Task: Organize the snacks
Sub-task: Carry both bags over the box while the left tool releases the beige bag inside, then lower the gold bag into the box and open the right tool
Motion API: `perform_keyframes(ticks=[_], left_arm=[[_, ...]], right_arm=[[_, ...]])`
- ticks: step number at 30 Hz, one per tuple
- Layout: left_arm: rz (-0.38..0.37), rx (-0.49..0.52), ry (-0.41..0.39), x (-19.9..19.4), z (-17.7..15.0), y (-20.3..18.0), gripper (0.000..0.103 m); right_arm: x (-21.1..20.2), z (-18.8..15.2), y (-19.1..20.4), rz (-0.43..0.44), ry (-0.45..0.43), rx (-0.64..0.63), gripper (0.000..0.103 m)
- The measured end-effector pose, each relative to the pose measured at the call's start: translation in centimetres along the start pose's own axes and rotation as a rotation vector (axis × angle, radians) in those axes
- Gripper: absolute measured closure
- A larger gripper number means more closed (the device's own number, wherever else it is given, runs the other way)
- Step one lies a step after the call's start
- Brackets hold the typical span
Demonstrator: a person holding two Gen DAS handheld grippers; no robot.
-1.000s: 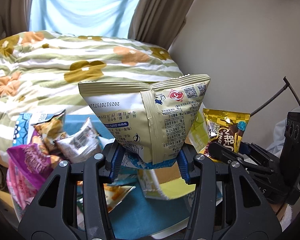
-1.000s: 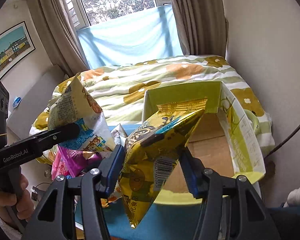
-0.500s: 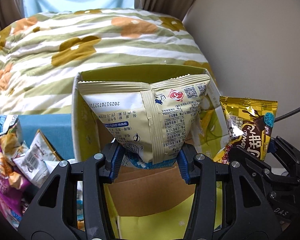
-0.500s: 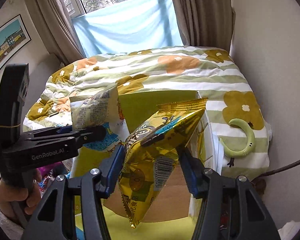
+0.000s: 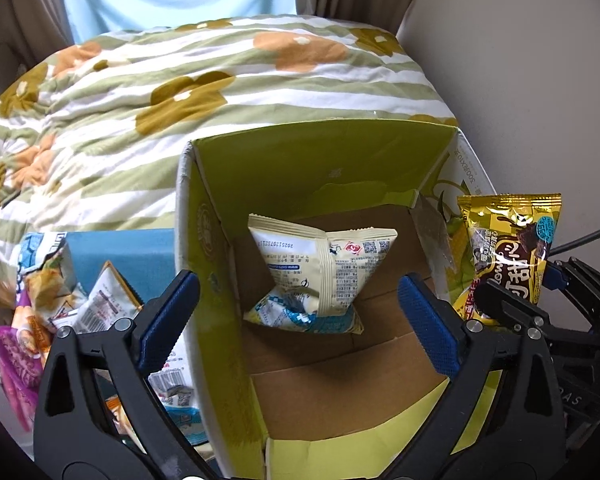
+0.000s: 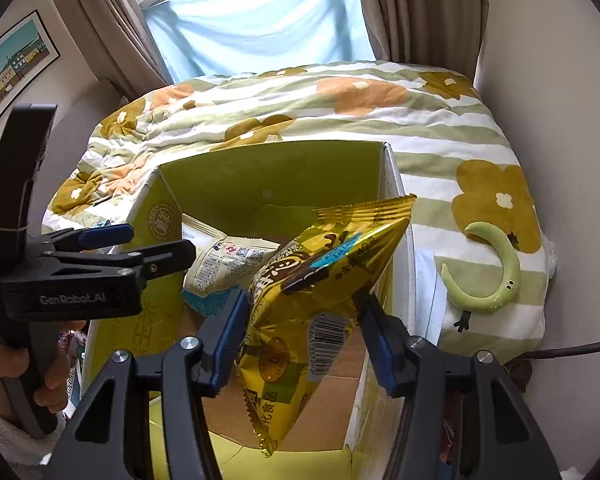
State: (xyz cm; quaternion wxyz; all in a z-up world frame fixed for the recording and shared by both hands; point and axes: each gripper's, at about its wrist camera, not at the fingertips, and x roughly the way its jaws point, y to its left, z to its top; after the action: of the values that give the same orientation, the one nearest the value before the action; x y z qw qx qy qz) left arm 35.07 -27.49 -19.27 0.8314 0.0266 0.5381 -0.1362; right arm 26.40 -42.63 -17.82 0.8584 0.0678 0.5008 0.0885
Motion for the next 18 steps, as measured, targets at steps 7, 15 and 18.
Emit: perform_keyframes(ticks=[7,15,18], left_arm=[[0.005,-0.023,-0.051,-2.6,-2.4,2.1,0.004],[0.024,-0.051,-0.049,-3.7,-3.9,3.8,0.004],[0.028,-0.052,-0.047,-3.9,-4.3,3.9,0.004]], right_arm=[[1.0,1.3,1.3,-0.003,0.005,-0.065,0.050],[3.3,2.9,1.5,0.020,0.001,-0.081,0.048],[3.7,2.8,1.3,0.000,-0.021,-0.085,0.030]])
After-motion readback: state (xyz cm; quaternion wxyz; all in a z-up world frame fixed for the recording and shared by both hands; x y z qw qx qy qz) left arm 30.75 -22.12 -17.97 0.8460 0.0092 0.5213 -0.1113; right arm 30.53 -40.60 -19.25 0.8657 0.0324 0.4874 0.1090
